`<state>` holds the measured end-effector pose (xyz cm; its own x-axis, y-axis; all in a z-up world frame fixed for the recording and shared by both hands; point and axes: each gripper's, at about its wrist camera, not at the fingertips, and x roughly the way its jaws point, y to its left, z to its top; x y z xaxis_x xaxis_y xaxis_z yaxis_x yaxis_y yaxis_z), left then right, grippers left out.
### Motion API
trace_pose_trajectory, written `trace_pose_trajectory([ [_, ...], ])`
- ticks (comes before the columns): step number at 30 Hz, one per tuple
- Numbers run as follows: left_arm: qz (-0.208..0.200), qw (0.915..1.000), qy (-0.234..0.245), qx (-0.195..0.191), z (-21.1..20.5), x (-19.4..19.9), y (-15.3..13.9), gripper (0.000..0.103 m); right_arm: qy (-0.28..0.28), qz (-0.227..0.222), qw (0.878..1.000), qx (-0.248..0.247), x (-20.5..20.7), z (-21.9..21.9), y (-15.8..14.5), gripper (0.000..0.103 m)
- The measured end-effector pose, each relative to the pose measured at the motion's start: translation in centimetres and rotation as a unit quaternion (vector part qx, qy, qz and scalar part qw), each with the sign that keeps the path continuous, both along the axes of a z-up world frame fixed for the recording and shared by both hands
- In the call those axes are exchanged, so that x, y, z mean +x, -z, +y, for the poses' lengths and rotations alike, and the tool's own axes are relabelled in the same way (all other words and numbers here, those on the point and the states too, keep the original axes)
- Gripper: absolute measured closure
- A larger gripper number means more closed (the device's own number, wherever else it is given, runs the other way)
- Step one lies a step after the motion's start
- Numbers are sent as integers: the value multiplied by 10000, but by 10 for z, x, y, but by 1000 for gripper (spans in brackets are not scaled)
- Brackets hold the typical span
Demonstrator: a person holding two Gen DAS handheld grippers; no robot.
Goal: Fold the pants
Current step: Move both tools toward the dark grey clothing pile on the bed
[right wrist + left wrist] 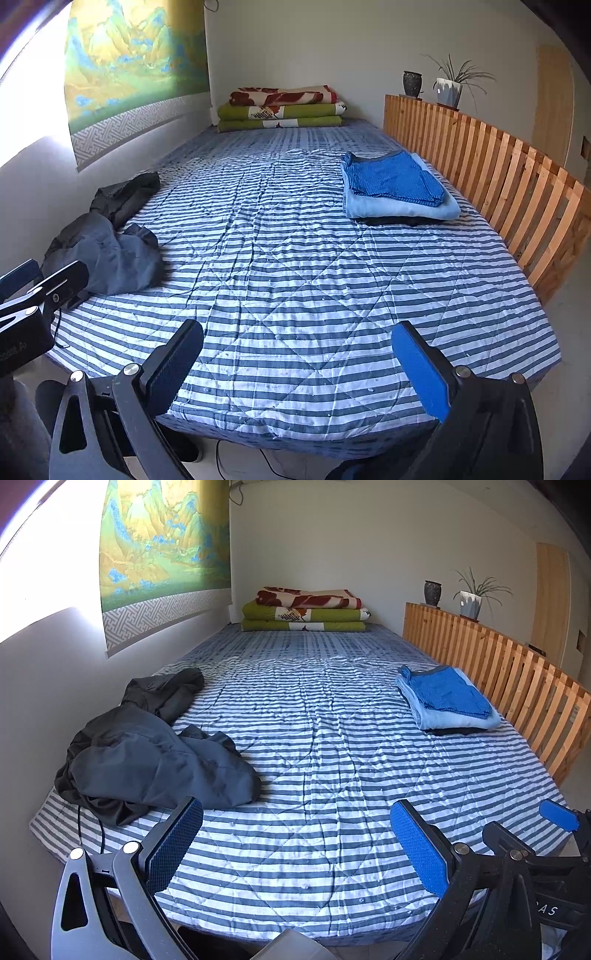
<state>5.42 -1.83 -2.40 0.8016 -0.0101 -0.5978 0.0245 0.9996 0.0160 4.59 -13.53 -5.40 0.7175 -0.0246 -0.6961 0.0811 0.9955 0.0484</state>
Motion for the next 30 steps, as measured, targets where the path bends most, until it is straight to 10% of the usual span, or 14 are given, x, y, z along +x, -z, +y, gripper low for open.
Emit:
trace_pose_trajectory([
  [30, 39, 9770, -2111, -286, 188, 37, 15, 0, -1858, -194, 9824, 3, 102, 141, -19, 3],
])
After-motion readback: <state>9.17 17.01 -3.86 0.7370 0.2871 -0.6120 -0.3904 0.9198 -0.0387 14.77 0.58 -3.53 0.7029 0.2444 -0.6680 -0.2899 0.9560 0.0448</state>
